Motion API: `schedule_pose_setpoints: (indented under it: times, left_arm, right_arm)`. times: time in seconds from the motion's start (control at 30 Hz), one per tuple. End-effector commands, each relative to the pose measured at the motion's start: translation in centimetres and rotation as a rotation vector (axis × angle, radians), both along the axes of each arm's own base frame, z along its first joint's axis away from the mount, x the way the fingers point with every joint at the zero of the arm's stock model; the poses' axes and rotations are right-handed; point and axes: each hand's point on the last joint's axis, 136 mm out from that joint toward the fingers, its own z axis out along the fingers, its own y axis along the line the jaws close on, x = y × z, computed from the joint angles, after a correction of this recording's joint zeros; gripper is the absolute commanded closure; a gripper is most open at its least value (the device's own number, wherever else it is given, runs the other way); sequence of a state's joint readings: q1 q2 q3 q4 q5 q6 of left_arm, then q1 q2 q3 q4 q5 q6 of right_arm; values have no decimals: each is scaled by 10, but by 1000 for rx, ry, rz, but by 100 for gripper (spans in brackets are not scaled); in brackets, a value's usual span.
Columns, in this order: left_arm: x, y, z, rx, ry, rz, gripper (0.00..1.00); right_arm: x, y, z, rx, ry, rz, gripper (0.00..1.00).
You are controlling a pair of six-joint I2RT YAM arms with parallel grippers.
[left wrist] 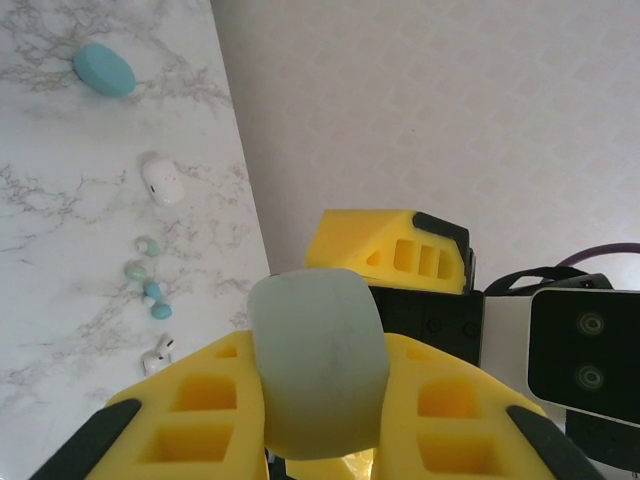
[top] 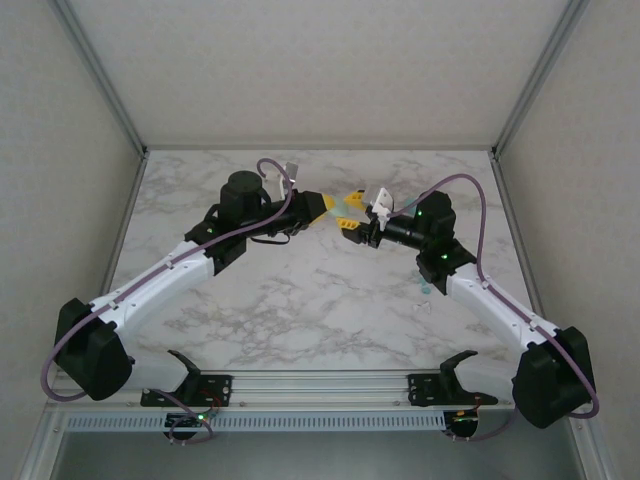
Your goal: Insert the wireless bluetooth earbuds into the charging case
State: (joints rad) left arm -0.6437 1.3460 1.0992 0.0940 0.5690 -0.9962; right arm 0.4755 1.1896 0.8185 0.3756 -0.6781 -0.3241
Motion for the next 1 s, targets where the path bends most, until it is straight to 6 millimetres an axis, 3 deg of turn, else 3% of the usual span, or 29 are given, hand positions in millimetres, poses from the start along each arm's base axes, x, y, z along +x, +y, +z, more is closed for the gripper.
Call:
schedule_pose_setpoints:
  times: [0.0, 0.3, 0.47, 0.57, 0.6, 0.67, 0.7, 0.83, 0.9, 0.97]
  left_arm:
    - [0, 1, 18, -42, -31, -12, 91]
    - [-5, 0, 25, -48, -51, -35, 90]
    - [-4, 3, 19, -23, -45, -21, 89]
    - [-4, 5, 16, 5, -55, -12, 77]
    - [-4, 7, 15, 19, -66, -9, 66]
    - [-3, 14, 16, 69, -115, 15, 34]
    - [-3, 18, 18, 95, -149, 27, 28]
    - [-2, 45, 26, 267, -349, 91, 20]
    - [-3, 60, 29, 362, -509, 114, 20]
    - [-16, 66, 32, 437, -743, 54, 20]
  right_arm:
    - [0, 4, 11, -4, -30, 31, 52]
    - [3, 5, 8, -21, -27, 34, 50]
    - [1, 4, 15, -1, -35, 29, 56]
    - [-3, 3, 13, -17, 1, 47, 64]
    - [-6, 4, 12, -25, 25, 64, 65]
    - [-10, 5, 10, -40, 84, 107, 69]
    - [-12, 5, 10, -41, 114, 129, 69]
    - [-18, 6, 5, -75, 256, 193, 69]
    - [-21, 7, 4, -89, 318, 234, 70]
    - [-23, 9, 5, -111, 374, 268, 70]
